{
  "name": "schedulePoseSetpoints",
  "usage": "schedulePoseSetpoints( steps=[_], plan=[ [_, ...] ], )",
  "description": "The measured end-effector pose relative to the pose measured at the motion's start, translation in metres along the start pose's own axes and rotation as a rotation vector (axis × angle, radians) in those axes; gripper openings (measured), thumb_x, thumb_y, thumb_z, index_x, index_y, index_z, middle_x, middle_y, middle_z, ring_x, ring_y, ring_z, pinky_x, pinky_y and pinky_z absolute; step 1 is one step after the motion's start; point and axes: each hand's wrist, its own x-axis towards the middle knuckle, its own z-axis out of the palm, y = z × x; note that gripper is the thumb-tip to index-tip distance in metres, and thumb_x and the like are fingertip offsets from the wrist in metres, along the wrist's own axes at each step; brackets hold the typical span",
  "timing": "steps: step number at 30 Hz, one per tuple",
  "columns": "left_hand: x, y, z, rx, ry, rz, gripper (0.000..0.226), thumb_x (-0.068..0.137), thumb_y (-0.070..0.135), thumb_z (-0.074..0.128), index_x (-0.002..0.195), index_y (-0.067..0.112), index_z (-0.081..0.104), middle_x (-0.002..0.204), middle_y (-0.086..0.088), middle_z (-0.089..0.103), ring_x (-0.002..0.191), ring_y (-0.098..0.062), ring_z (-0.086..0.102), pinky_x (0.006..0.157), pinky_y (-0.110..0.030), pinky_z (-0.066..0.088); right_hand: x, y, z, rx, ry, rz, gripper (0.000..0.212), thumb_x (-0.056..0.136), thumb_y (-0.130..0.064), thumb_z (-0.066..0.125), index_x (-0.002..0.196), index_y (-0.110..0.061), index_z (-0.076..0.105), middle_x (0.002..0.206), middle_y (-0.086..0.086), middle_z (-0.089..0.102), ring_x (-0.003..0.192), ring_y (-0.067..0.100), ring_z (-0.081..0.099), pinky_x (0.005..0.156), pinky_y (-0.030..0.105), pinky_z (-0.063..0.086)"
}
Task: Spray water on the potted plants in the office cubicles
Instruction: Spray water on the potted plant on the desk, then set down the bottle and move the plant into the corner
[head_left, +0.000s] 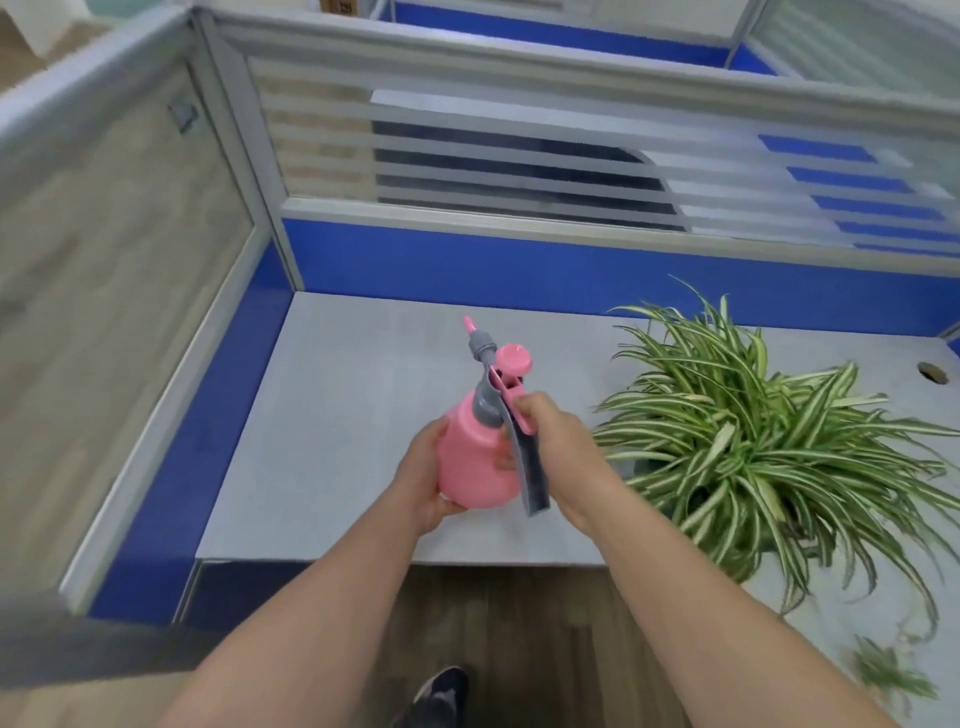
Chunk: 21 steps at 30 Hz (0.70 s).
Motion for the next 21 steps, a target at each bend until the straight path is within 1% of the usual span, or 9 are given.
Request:
schedulePoseSetpoints(
  steps=[1, 2, 5, 8, 10, 12, 14, 17, 21],
  plan=[
    [0.006, -0.001, -0.002, -0.023, 0.018, 0.005, 0.031, 0.095, 0.05, 0.059, 0.112, 0.026, 0.07, 0.088, -0.001, 0.083, 0.094, -0.025, 0.071, 0.067, -0.037, 0.061, 0.005, 0.004, 0.005, -0.004, -0.004, -0.004, 0.066, 0.064, -0.071, 0.055, 0.088, -0.013, 0.076, 0.099, 0.021, 0.078, 0.102, 0.044, 0.073, 0.098, 0.059, 0.054],
    [0.009, -0.003, -0.003, -0.048, 0.03, 0.016, 0.032, 0.096, 0.05, 0.058, 0.114, 0.026, 0.07, 0.092, -0.002, 0.084, 0.096, -0.025, 0.071, 0.072, -0.039, 0.061, 0.006, 0.006, 0.009, -0.01, -0.006, -0.01, 0.072, 0.063, -0.072, 0.054, 0.092, -0.01, 0.075, 0.103, 0.022, 0.078, 0.104, 0.045, 0.072, 0.098, 0.059, 0.054],
    [0.025, -0.006, -0.008, -0.12, 0.055, 0.029, 0.043, 0.1, 0.048, 0.057, 0.135, 0.022, 0.063, 0.126, -0.008, 0.072, 0.111, -0.03, 0.067, 0.094, -0.053, 0.059, 0.021, 0.013, 0.019, -0.025, -0.015, -0.017, 0.079, 0.061, -0.073, 0.051, 0.092, -0.002, 0.069, 0.105, 0.024, 0.076, 0.099, 0.041, 0.072, 0.084, 0.046, 0.054],
    [0.037, -0.007, -0.013, -0.17, 0.051, 0.033, 0.048, 0.102, 0.048, 0.055, 0.141, 0.02, 0.06, 0.136, -0.011, 0.068, 0.12, -0.034, 0.065, 0.103, -0.059, 0.054, 0.029, 0.018, 0.024, -0.05, -0.027, -0.033, 0.062, 0.06, -0.072, 0.049, 0.08, -0.016, 0.068, 0.092, 0.016, 0.075, 0.087, 0.033, 0.068, 0.074, 0.037, 0.045],
    [0.043, -0.008, -0.015, -0.181, 0.06, 0.037, 0.049, 0.102, 0.048, 0.055, 0.143, 0.02, 0.059, 0.138, -0.011, 0.066, 0.123, -0.034, 0.064, 0.106, -0.06, 0.053, 0.034, 0.021, 0.025, -0.06, -0.033, -0.033, 0.056, 0.061, -0.071, 0.05, 0.078, -0.021, 0.068, 0.088, 0.01, 0.075, 0.085, 0.03, 0.068, 0.072, 0.035, 0.045],
    [0.047, -0.009, -0.017, -0.188, 0.072, 0.048, 0.046, 0.102, 0.047, 0.056, 0.14, 0.021, 0.058, 0.134, -0.01, 0.066, 0.117, -0.031, 0.065, 0.099, -0.055, 0.057, 0.038, 0.025, 0.026, -0.052, -0.035, -0.034, 0.047, 0.065, -0.067, 0.051, 0.076, -0.024, 0.067, 0.084, 0.004, 0.073, 0.085, 0.026, 0.067, 0.07, 0.034, 0.045],
    [0.049, -0.01, -0.019, -0.189, 0.075, 0.061, 0.042, 0.101, 0.045, 0.057, 0.136, 0.022, 0.059, 0.13, -0.006, 0.067, 0.113, -0.028, 0.066, 0.093, -0.05, 0.058, 0.041, 0.029, 0.027, -0.039, -0.034, -0.036, 0.04, 0.073, -0.059, 0.051, 0.077, -0.022, 0.066, 0.087, 0.005, 0.072, 0.089, 0.027, 0.066, 0.073, 0.035, 0.044],
    [0.055, -0.014, -0.023, -0.178, 0.084, 0.082, 0.039, 0.102, 0.041, 0.057, 0.136, 0.022, 0.06, 0.137, -0.007, 0.065, 0.123, -0.03, 0.062, 0.106, -0.057, 0.053, 0.044, 0.033, 0.028, -0.024, -0.029, -0.033, 0.039, 0.076, -0.055, 0.049, 0.08, -0.019, 0.064, 0.094, 0.014, 0.073, 0.09, 0.033, 0.067, 0.075, 0.037, 0.044],
    [0.059, -0.017, -0.029, -0.168, 0.055, 0.1, 0.038, 0.104, 0.038, 0.055, 0.138, 0.022, 0.059, 0.144, -0.007, 0.061, 0.127, -0.027, 0.059, 0.109, -0.056, 0.05, 0.045, 0.033, 0.028, 0.002, -0.034, -0.039, 0.04, 0.072, -0.06, 0.049, 0.075, -0.024, 0.065, 0.084, 0.003, 0.07, 0.081, 0.023, 0.062, 0.072, 0.035, 0.044]
  ],
)
